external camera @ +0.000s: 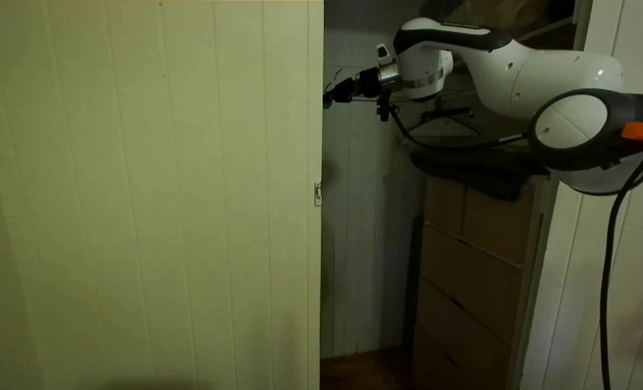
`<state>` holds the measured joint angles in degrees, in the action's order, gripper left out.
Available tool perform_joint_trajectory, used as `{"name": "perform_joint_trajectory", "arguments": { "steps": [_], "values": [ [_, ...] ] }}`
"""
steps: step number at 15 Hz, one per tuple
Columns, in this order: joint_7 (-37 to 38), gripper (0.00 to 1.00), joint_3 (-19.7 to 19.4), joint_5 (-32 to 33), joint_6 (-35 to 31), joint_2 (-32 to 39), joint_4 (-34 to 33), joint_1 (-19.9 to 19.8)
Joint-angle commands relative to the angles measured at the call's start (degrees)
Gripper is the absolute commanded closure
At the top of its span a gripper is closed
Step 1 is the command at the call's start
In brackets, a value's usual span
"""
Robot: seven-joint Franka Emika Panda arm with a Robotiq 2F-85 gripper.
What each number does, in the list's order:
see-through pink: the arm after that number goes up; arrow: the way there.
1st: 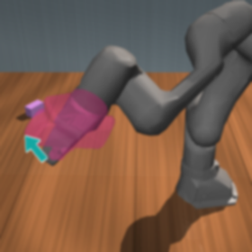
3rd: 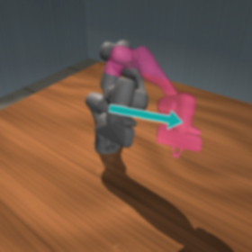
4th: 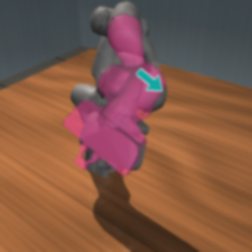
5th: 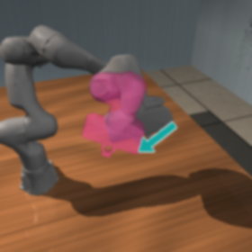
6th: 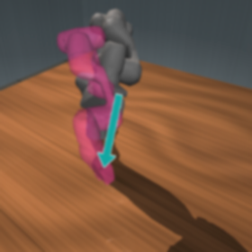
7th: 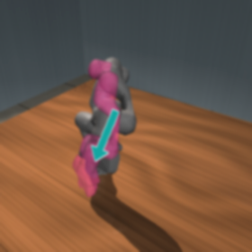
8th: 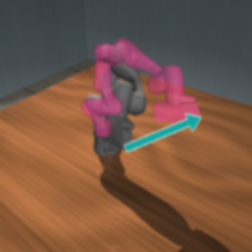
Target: Move one blue hanger to the right side of the rail.
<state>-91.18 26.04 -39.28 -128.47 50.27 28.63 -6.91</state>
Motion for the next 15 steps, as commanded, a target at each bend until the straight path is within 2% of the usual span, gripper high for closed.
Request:
{"name": "perform_joint_trajectory", "arguments": {
  "steps": [1,8,15],
  "values": [
    [6.7,0.98,-0.6,0.6,-2.5,1.5,-1.6,1.7],
    [16.4,0.98,-5.4,6.0,1.1,0.8,-0.6,3.9],
    [14.4,0.98,-4.6,7.0,4.3,1.5,-2.3,5.1]
  ]
}}
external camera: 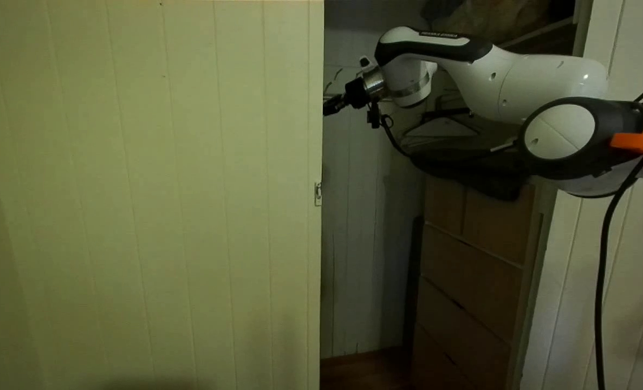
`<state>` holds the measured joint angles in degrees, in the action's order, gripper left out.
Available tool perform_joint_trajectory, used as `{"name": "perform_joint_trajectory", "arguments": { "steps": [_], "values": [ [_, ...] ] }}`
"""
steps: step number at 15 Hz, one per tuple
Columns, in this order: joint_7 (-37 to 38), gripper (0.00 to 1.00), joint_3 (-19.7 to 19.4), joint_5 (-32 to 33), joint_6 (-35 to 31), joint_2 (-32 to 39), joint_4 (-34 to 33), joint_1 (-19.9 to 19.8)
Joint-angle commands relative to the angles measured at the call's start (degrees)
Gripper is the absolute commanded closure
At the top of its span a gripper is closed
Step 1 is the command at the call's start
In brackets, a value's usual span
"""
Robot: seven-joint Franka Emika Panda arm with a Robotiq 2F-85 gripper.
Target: Move one blue hanger to the right side of the rail.
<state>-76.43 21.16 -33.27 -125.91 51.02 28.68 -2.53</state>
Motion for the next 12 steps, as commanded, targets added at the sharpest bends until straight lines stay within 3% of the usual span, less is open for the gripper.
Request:
{"name": "perform_joint_trajectory", "arguments": {
  "steps": [1,12],
  "values": [
    [-0.2,0.98,0.2,1.1,2.2,0.6,-2.2,0.9],
    [-0.5,0.98,-0.3,2.4,2.4,-0.1,-2.0,2.2]
  ]
}}
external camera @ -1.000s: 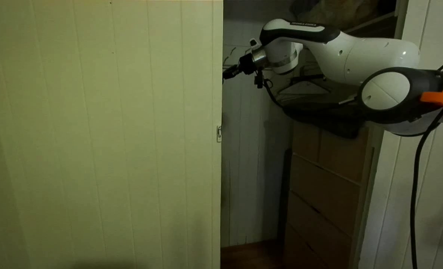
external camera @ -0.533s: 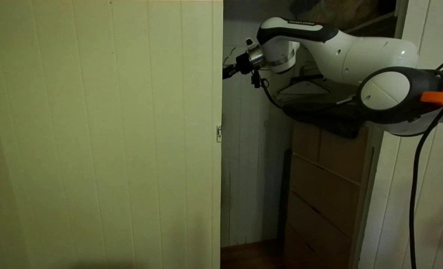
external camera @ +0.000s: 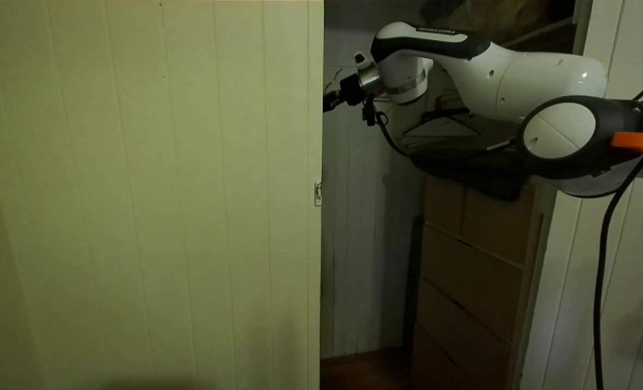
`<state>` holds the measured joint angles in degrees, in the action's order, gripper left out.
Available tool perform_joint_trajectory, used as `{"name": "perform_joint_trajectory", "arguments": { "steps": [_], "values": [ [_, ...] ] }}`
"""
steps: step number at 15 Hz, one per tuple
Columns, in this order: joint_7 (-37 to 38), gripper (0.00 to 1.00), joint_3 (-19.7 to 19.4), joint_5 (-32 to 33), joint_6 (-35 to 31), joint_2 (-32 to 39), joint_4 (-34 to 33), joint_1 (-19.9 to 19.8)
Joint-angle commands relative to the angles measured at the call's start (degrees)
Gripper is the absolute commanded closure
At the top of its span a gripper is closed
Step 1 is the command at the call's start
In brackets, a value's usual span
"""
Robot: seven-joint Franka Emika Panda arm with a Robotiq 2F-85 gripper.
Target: Move one blue hanger to the right side of the rail.
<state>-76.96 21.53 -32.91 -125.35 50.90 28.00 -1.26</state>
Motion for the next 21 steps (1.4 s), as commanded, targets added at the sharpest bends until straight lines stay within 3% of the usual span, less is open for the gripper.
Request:
{"name": "perform_joint_trajectory", "arguments": {
  "steps": [1,18,21],
  "values": [
    [0.0,0.98,-1.0,2.6,2.2,-0.1,-1.2,1.1],
    [2.1,0.98,-1.0,5.3,2.6,-0.9,-1.1,2.2],
    [0.4,0.98,2.6,1.4,1.8,0.3,-2.4,1.4]
  ]
}}
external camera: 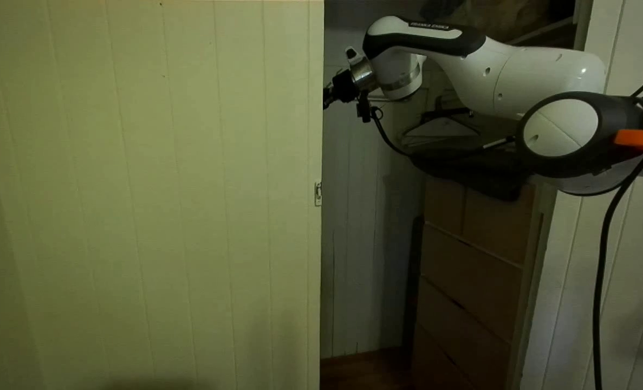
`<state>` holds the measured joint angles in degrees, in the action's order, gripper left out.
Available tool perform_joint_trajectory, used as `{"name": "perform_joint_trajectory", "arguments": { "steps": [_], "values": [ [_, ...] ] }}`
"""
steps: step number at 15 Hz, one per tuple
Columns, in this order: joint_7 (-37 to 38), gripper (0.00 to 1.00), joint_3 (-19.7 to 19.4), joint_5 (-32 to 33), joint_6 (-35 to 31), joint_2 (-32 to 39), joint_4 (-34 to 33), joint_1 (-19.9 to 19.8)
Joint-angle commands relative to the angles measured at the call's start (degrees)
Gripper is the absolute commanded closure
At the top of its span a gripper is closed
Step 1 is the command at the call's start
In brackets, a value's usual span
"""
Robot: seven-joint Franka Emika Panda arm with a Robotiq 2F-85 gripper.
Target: Move one blue hanger to the right side of the rail.
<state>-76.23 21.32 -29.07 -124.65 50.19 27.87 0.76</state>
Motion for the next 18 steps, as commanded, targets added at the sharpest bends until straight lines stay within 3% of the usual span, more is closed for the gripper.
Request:
{"name": "perform_joint_trajectory", "arguments": {
  "steps": [1,5,18],
  "values": [
    [-0.3,0.98,3.6,-3.1,0.7,1.2,-2.4,-0.8],
    [0.6,0.98,5.4,-4.0,0.4,0.9,-2.2,-1.2],
    [10.4,0.98,1.2,-0.6,1.6,0.0,-0.8,-1.2]
  ]
}}
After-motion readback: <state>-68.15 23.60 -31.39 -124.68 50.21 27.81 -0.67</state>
